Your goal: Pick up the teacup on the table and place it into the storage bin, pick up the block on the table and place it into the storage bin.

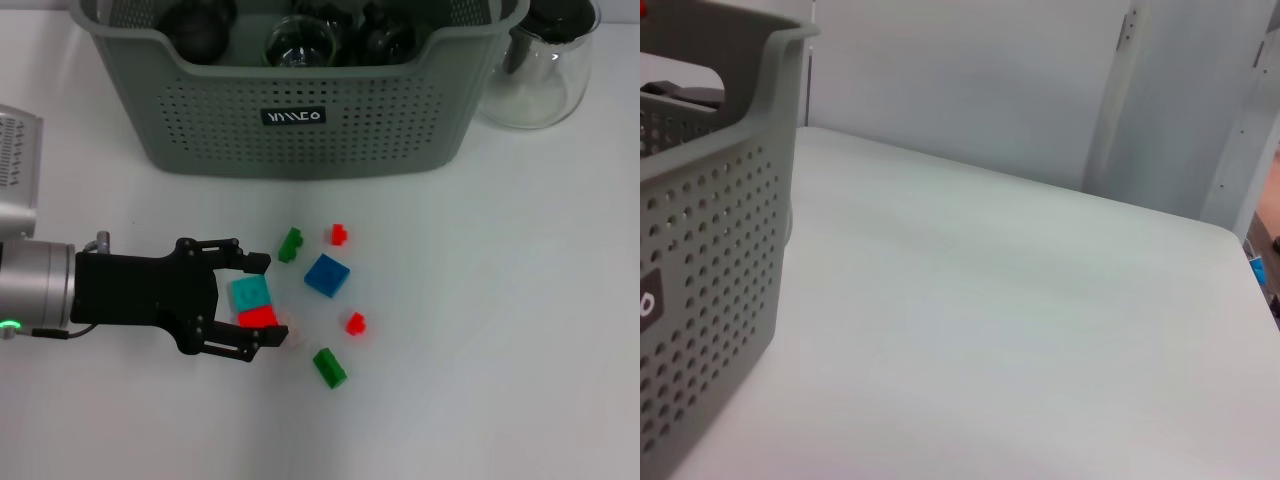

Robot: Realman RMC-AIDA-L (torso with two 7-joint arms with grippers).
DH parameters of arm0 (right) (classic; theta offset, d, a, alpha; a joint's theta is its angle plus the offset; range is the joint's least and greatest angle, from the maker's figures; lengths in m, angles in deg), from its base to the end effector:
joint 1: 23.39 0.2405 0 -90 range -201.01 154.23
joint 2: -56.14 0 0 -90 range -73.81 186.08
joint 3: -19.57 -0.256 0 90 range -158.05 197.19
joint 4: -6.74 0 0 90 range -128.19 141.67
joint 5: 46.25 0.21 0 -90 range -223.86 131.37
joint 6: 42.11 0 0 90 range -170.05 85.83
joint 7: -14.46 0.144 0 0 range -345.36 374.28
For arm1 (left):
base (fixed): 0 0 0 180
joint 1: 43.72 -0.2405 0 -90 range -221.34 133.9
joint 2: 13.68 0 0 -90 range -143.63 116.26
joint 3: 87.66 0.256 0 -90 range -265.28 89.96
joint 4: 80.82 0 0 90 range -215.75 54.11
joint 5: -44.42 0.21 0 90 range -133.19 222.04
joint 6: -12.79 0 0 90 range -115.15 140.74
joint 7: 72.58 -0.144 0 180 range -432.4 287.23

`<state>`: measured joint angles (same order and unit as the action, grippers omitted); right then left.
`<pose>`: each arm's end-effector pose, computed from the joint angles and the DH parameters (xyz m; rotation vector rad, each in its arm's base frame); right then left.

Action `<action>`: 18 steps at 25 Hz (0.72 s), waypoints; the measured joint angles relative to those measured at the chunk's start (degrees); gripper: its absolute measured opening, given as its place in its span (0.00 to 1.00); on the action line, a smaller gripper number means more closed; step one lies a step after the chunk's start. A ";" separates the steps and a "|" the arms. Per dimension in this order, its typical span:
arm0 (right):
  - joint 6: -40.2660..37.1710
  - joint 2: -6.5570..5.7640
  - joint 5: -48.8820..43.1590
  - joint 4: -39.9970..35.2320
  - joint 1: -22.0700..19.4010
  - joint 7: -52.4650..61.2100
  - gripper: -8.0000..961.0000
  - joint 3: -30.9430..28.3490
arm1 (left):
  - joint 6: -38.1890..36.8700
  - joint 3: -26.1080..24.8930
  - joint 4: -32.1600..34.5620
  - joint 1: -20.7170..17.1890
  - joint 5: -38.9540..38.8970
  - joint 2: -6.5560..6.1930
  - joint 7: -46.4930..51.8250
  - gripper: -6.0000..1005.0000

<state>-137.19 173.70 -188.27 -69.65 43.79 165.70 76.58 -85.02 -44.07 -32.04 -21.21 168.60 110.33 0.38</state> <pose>-0.0273 0.4160 0.0638 -2.6933 0.6359 0.0672 -0.2735 0.2734 -0.0198 -2.9501 -0.4352 -0.5226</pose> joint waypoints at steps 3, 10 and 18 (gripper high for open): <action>7.28 -0.01 -7.69 3.93 0.56 -0.08 0.45 1.91 | -0.01 0.01 0.00 0.06 -0.01 0.00 -0.05 0.88; 23.86 2.15 -21.12 19.85 1.67 0.49 0.45 9.44 | 0.19 0.00 0.00 0.20 -0.01 0.00 0.02 0.88; 36.41 2.66 -22.71 31.43 2.57 1.25 0.51 13.63 | 0.56 0.00 -0.06 0.45 0.03 0.00 0.04 0.88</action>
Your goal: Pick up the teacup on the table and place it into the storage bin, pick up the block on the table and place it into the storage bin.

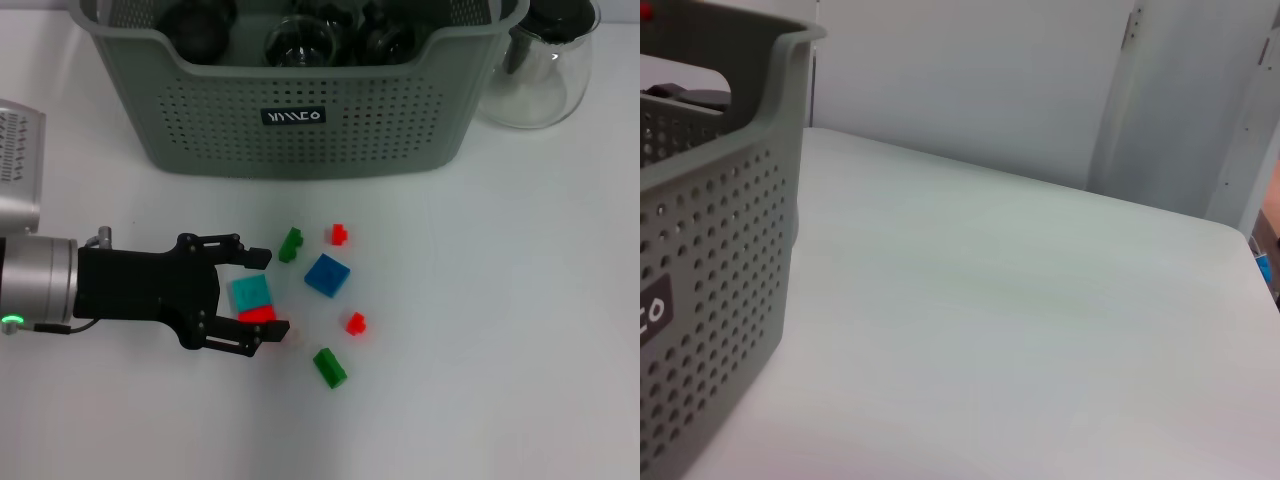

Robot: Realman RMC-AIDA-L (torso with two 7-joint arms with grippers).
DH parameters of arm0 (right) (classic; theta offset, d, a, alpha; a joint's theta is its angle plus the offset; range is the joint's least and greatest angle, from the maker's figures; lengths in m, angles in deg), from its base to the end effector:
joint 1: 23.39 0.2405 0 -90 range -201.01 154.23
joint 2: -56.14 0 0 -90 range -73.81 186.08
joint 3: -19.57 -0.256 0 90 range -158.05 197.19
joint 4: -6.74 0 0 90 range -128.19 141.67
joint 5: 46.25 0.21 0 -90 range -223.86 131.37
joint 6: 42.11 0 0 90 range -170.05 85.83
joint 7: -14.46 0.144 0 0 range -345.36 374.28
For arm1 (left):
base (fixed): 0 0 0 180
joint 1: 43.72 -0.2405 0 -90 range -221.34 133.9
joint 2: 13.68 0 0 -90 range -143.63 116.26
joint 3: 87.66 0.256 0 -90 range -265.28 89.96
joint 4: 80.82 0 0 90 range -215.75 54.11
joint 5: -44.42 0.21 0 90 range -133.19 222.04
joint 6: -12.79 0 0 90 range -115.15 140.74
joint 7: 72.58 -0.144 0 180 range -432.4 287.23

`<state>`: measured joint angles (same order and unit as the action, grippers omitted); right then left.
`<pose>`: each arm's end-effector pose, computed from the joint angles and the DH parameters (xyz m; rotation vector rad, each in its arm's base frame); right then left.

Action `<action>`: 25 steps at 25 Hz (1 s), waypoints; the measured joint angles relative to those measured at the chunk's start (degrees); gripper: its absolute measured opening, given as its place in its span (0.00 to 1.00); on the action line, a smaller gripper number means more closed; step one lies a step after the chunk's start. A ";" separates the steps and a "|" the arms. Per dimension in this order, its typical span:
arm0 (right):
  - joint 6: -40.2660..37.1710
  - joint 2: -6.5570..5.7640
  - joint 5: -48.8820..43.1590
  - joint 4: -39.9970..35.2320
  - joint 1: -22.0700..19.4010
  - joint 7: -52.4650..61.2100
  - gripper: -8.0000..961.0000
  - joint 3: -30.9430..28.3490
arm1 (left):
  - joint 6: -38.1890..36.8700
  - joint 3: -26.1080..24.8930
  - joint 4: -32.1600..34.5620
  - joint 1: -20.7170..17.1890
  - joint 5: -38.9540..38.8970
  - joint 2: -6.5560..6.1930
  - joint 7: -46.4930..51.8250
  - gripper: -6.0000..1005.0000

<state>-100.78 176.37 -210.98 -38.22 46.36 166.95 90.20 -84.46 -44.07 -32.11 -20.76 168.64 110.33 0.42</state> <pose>0.0494 0.4849 -0.0249 -2.3409 0.5333 -0.2999 -0.2722 0.2765 -0.0201 -2.9460 -0.4280 -0.5160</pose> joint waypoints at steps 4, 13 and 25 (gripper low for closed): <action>2.71 -0.19 -0.11 0.75 -0.49 0.00 0.54 0.32 | 0.04 0.00 -0.09 0.04 0.02 0.00 0.00 0.88; 5.60 -0.23 -3.09 0.70 -1.18 1.36 0.61 0.68 | 0.05 0.00 -0.37 0.07 0.07 0.00 0.04 0.88; -12.11 -0.83 17.75 -23.57 -9.32 -6.57 0.72 -2.59 | -0.58 -1.24 -0.37 -0.35 0.32 -0.04 -0.12 0.88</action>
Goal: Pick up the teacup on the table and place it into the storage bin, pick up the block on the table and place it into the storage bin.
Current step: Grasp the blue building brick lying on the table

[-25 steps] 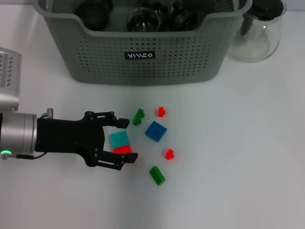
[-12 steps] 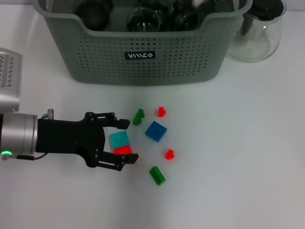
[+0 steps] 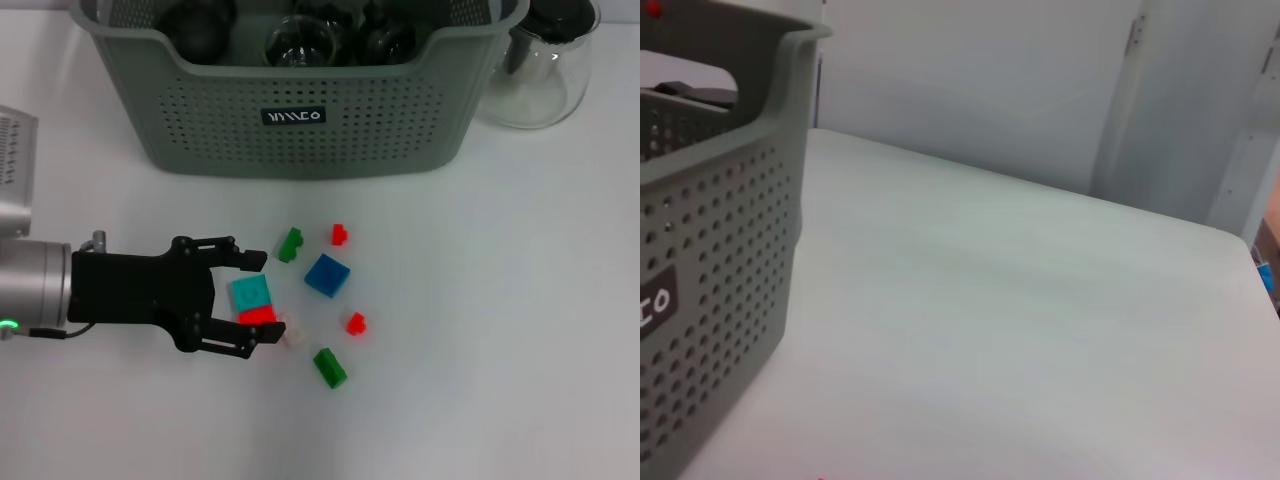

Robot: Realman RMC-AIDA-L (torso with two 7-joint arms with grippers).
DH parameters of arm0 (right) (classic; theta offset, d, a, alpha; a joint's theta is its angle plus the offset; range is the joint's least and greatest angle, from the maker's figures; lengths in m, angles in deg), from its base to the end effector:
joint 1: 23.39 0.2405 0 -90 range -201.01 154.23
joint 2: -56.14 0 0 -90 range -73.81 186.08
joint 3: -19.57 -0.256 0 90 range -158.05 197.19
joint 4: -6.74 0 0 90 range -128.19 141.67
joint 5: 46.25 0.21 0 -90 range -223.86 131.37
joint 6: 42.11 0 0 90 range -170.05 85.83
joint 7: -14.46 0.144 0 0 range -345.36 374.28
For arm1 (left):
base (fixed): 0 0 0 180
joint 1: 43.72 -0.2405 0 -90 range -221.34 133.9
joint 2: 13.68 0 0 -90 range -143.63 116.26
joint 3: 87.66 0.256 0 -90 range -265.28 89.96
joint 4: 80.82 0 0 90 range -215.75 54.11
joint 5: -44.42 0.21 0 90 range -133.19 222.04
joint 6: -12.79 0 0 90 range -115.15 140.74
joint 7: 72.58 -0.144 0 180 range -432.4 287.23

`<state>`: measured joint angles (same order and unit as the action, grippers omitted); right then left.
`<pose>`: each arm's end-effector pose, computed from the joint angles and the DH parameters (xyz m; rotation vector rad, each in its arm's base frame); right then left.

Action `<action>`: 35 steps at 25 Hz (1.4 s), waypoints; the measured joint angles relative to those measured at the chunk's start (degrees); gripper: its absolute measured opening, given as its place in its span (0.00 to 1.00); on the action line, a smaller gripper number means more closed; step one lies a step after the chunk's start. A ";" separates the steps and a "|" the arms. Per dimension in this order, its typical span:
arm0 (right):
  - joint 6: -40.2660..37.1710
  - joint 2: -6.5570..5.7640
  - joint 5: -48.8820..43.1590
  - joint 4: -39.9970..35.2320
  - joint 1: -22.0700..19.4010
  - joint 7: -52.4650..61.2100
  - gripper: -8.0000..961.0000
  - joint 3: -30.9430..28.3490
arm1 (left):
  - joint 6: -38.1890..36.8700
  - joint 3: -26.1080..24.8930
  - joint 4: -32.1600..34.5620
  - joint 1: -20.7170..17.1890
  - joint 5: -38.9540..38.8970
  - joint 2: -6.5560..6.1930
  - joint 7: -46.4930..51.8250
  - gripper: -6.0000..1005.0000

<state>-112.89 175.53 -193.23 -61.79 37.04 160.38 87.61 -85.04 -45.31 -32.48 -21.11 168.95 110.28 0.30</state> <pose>0.0138 0.4523 0.0211 -2.5028 0.5024 0.0503 -0.2758 0.2735 -0.0184 -2.9361 -0.4524 -0.5294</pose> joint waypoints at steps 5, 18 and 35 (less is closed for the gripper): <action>-15.10 -0.54 15.06 -11.16 -5.17 -5.18 0.72 -4.56 | -0.39 -0.16 -0.03 -0.10 0.13 -0.04 -0.06 0.88; -35.88 0.84 12.25 -5.74 -7.51 -6.72 0.72 3.11 | -0.53 -0.17 0.17 -0.11 0.19 -0.29 -0.10 0.88; -4.85 1.80 14.08 22.96 -0.08 -0.05 0.72 30.59 | 0.10 -0.25 -0.01 0.17 0.19 -0.43 -0.39 0.88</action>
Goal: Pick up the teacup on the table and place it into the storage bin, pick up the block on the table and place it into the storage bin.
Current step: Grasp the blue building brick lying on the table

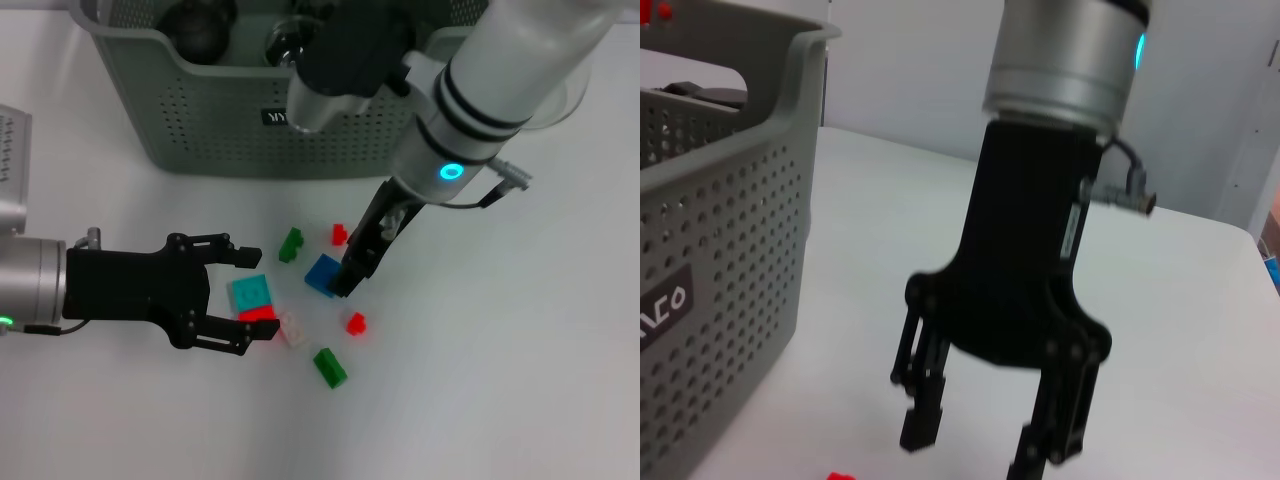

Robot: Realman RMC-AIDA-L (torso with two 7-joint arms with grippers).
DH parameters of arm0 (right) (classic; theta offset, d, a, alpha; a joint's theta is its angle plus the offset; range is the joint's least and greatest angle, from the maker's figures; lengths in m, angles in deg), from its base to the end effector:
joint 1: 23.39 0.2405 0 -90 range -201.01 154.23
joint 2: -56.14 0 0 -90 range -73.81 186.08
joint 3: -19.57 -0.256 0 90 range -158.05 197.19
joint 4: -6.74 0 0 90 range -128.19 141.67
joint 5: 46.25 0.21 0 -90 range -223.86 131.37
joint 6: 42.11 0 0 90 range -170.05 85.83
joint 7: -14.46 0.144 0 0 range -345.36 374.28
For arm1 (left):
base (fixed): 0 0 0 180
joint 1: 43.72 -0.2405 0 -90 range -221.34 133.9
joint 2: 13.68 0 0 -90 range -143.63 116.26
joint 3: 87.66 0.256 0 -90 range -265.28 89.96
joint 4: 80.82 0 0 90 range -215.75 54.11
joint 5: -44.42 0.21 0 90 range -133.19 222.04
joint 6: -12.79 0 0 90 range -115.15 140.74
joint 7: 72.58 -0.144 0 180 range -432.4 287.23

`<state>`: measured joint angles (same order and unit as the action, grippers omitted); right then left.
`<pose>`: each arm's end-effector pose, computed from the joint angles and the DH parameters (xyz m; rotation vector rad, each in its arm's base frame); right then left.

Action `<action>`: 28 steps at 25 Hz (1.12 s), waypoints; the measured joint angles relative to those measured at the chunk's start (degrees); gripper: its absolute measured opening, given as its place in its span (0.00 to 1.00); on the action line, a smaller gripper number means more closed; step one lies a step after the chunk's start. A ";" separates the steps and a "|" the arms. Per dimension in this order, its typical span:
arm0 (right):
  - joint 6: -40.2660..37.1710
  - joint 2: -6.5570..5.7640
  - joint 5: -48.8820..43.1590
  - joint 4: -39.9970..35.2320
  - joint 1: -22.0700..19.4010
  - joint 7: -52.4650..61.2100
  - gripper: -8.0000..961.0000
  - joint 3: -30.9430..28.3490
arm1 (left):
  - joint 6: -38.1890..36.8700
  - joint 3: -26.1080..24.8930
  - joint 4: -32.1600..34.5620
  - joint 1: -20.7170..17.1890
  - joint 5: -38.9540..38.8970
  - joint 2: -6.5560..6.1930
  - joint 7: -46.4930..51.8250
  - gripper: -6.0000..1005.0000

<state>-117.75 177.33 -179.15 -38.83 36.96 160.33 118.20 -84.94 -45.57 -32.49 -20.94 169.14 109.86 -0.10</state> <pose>0.0994 0.3615 -0.1167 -2.9127 0.6256 -0.6800 -0.2775 0.2752 -0.0154 -2.9322 -0.4396 -0.5157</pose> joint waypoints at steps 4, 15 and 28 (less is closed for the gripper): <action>4.11 0.06 2.51 2.47 0.34 0.02 0.72 2.90 | 0.07 0.00 0.00 0.26 0.00 -0.09 0.00 0.88; 10.02 0.35 5.49 4.59 0.39 0.64 0.72 8.53 | 0.28 0.00 0.01 0.43 0.00 -0.14 0.02 0.88; 13.89 0.56 7.92 6.09 0.39 0.65 0.72 12.06 | 0.54 0.00 -0.26 0.43 0.00 -0.14 0.03 0.88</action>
<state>-103.86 177.89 -171.23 -32.73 37.35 160.98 130.26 -84.41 -45.56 -32.75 -20.51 169.14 109.71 -0.07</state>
